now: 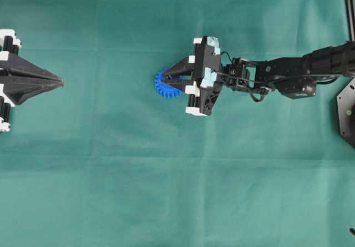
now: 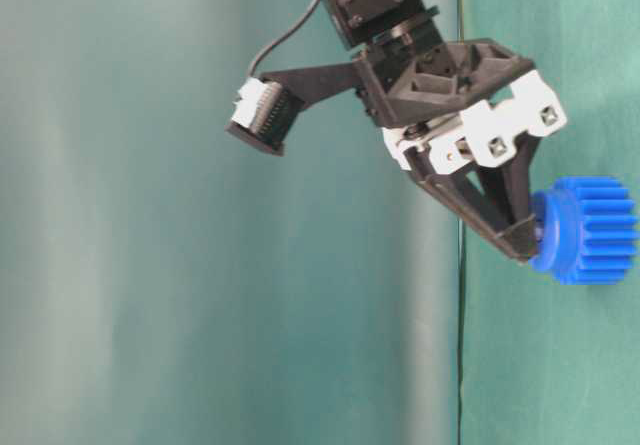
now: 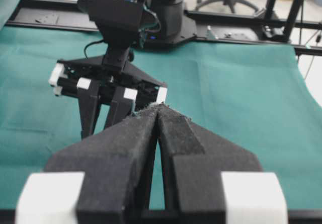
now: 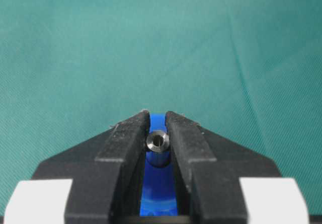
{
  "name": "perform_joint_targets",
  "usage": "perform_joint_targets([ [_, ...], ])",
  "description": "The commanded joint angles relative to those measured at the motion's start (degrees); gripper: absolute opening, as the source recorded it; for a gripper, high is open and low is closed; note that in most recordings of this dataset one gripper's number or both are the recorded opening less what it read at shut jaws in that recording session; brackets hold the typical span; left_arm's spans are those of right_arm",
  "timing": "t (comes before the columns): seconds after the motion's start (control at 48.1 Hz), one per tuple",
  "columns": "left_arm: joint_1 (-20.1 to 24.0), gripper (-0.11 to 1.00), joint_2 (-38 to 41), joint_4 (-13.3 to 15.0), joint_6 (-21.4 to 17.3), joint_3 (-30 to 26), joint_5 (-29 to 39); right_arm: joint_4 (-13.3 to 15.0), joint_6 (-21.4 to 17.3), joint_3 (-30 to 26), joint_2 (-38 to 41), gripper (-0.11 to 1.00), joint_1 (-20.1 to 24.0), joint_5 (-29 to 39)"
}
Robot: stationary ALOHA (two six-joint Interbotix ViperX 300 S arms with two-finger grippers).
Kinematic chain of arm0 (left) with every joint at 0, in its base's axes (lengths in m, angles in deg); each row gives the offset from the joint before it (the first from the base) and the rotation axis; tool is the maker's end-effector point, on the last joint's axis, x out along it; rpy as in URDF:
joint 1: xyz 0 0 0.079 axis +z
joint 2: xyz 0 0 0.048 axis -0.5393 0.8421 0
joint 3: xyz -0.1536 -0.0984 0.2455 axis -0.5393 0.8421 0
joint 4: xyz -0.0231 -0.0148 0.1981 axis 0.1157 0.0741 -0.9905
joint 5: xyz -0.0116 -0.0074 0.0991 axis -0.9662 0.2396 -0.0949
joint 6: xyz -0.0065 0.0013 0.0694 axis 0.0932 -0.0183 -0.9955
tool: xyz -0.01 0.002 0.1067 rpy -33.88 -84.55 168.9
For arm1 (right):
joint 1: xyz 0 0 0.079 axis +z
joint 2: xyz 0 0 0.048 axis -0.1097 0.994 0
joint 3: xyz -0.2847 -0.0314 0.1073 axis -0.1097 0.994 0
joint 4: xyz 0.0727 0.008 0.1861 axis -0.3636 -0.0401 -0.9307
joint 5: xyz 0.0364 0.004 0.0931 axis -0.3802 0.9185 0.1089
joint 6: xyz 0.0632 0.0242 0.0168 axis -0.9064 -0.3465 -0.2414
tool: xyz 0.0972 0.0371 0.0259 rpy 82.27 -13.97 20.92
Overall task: Insert the shaft placed at a random location into the center hole of the small gear at another random location.
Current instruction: 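Lower the shaft with the right gripper into the gear's center hole, then open the right gripper and lift it away from the gear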
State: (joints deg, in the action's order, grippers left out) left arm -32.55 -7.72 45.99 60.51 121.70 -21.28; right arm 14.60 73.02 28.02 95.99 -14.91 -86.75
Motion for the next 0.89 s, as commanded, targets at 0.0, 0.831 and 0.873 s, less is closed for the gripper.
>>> perform_joint_targets([
  [0.0, -0.09, 0.0, 0.26, 0.18, 0.0, -0.53, -0.53, -0.18, 0.09, -0.79, -0.79, 0.15, 0.0, -0.7],
  [0.831, -0.09, 0.0, 0.18, 0.18, 0.0, -0.44, -0.35, 0.0, 0.09, -0.97, -0.88, 0.52, 0.0, -0.35],
  [0.873, -0.09, 0.0, 0.26, 0.18, 0.0, -0.44, -0.35, 0.0, 0.09, -0.97, -1.14, 0.65, 0.09, -0.35],
])
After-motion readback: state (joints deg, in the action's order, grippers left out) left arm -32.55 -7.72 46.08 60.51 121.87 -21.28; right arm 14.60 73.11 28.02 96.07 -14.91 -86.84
